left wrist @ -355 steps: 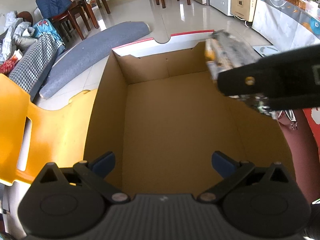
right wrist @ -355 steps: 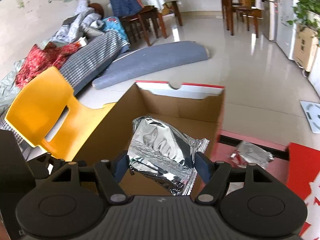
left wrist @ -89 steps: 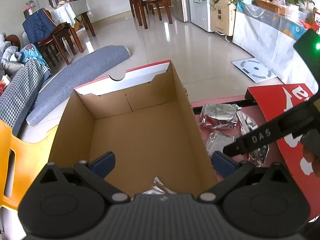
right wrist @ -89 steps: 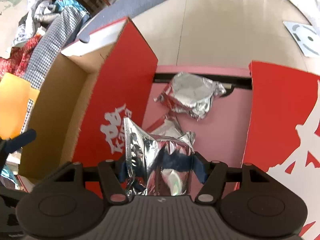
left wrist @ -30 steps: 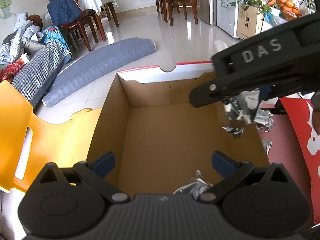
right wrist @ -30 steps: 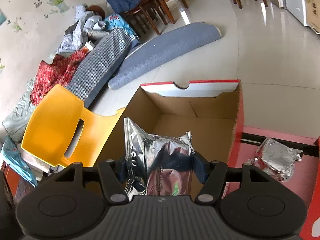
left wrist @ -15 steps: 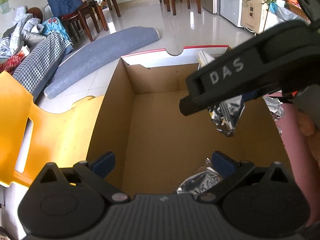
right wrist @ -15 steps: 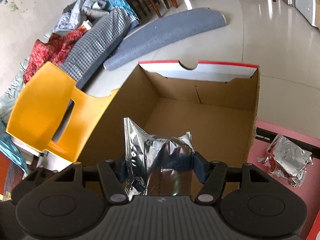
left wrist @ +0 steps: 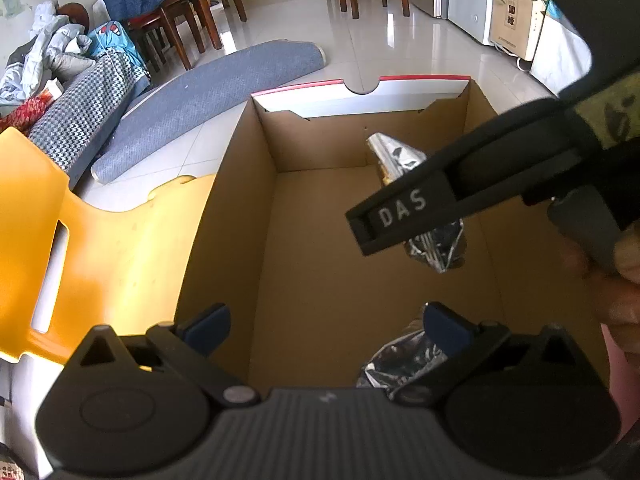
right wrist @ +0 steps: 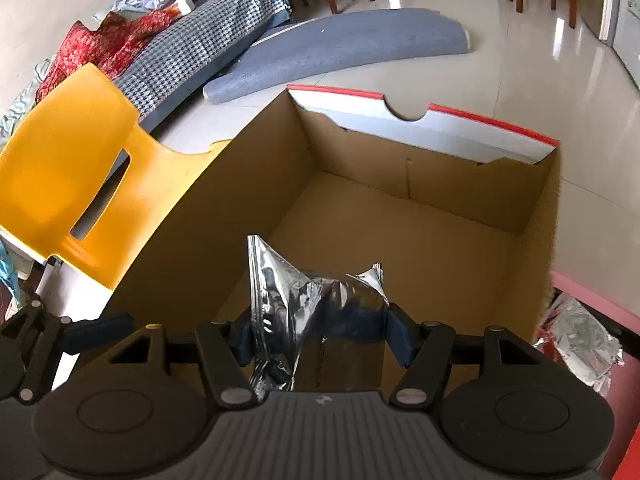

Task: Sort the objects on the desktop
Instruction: 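Lower the held packet into the cardboard box with the right tool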

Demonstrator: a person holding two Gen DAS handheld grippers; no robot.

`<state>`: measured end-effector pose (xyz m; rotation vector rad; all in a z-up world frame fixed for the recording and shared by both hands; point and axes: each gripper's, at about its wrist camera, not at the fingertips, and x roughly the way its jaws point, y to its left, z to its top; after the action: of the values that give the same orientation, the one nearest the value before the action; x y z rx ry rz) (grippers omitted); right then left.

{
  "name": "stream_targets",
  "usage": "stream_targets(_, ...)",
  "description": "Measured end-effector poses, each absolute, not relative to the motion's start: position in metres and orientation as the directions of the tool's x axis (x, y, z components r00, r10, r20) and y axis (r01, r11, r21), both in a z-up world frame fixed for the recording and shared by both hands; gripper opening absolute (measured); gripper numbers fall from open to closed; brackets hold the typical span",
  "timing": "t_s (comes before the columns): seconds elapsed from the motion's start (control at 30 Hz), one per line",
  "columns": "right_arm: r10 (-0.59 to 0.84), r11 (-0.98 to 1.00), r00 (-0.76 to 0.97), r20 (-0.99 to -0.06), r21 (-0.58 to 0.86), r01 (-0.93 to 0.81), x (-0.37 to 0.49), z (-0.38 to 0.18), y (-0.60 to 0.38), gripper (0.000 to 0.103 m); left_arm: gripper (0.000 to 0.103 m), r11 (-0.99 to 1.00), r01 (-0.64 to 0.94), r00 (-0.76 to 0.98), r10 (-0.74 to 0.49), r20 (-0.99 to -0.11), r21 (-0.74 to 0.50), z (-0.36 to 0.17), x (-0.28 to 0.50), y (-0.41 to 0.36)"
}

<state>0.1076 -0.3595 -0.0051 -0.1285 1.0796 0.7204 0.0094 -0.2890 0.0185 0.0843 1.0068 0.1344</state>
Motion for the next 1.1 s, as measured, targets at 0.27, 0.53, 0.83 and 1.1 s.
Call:
stream_targets(0.27,0.439,0.772,0.249,-0.863,0.221,-0.596,0.114,-0.020,-0.348,0.063,0.103,0.989,-0.077,0.511,0.147,-0.847,0.126,0.016,0.009,-0.284)
stream_targets(0.53,0.377,0.791,0.216,-0.901,0.192,-0.581,0.120,-0.040,-0.339,0.063,0.103,0.987,-0.077,0.480,0.163,-0.862,0.144,0.009,0.012,-0.279)
stream_targets(0.83,0.338,0.812,0.198,-0.920,0.179,-0.555,0.127,-0.048,-0.335,0.063,0.103,0.982,-0.095,0.447,0.191,-0.874,0.166,0.001,0.016,-0.275)
stream_targets(1.1,0.349,0.817,0.211,-0.913,0.186,-0.546,0.128,-0.043,-0.337,0.065,0.103,0.983,-0.098,0.449,0.185,-0.874,0.158,0.004,0.015,-0.274)
